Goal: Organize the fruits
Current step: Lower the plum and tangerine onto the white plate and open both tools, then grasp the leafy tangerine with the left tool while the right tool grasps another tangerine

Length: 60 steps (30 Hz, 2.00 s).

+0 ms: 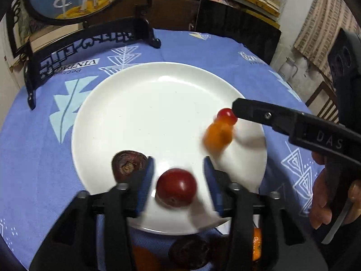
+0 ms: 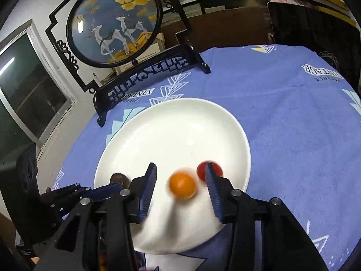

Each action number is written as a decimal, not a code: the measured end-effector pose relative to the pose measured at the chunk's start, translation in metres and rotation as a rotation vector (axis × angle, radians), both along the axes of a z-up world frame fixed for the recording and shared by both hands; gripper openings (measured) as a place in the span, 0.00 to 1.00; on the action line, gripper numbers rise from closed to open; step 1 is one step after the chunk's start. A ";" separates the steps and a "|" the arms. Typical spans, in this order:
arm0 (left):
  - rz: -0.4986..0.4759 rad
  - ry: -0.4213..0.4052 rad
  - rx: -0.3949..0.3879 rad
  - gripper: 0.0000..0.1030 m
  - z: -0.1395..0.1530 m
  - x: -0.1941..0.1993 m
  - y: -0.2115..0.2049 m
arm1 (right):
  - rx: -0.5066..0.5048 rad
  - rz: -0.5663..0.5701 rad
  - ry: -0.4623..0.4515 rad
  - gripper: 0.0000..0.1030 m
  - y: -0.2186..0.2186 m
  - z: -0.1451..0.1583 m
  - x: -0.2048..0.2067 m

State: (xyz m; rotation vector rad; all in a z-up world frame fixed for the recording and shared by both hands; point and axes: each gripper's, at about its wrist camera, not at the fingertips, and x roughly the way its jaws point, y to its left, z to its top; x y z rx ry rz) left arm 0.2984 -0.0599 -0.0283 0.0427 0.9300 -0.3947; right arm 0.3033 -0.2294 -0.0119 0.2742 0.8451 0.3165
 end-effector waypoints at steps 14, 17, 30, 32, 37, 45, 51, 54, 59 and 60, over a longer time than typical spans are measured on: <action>0.010 -0.122 -0.020 0.77 0.030 -0.131 0.086 | -0.038 0.004 -0.127 0.57 -0.015 0.008 -0.133; 0.025 -0.105 0.018 0.77 0.013 -0.158 0.105 | -0.028 -0.006 -0.120 0.57 -0.018 -0.006 -0.161; 0.041 -0.071 0.162 0.56 -0.039 -0.165 0.102 | -0.050 -0.029 -0.109 0.57 -0.019 -0.023 -0.218; 0.032 -0.063 0.151 0.55 -0.038 -0.162 0.098 | -0.057 -0.017 -0.115 0.57 -0.017 -0.021 -0.223; 0.000 -0.060 0.138 0.50 -0.039 -0.160 0.093 | -0.088 0.029 -0.121 0.57 -0.008 -0.024 -0.233; 0.016 -0.152 0.040 0.38 -0.028 -0.174 0.104 | -0.063 0.249 -0.104 0.57 0.033 -0.026 -0.248; 0.061 -0.128 -0.023 0.38 -0.027 -0.168 0.116 | -0.010 0.339 -0.020 0.57 0.059 -0.039 -0.245; 0.067 -0.135 -0.029 0.38 -0.027 -0.169 0.118 | -0.030 0.321 0.006 0.57 0.067 -0.045 -0.241; 0.062 -0.136 -0.035 0.38 -0.027 -0.170 0.119 | -0.069 0.319 0.016 0.59 0.084 -0.047 -0.238; 0.062 -0.137 -0.036 0.38 -0.027 -0.170 0.119 | -0.070 0.315 0.018 0.57 0.084 -0.048 -0.237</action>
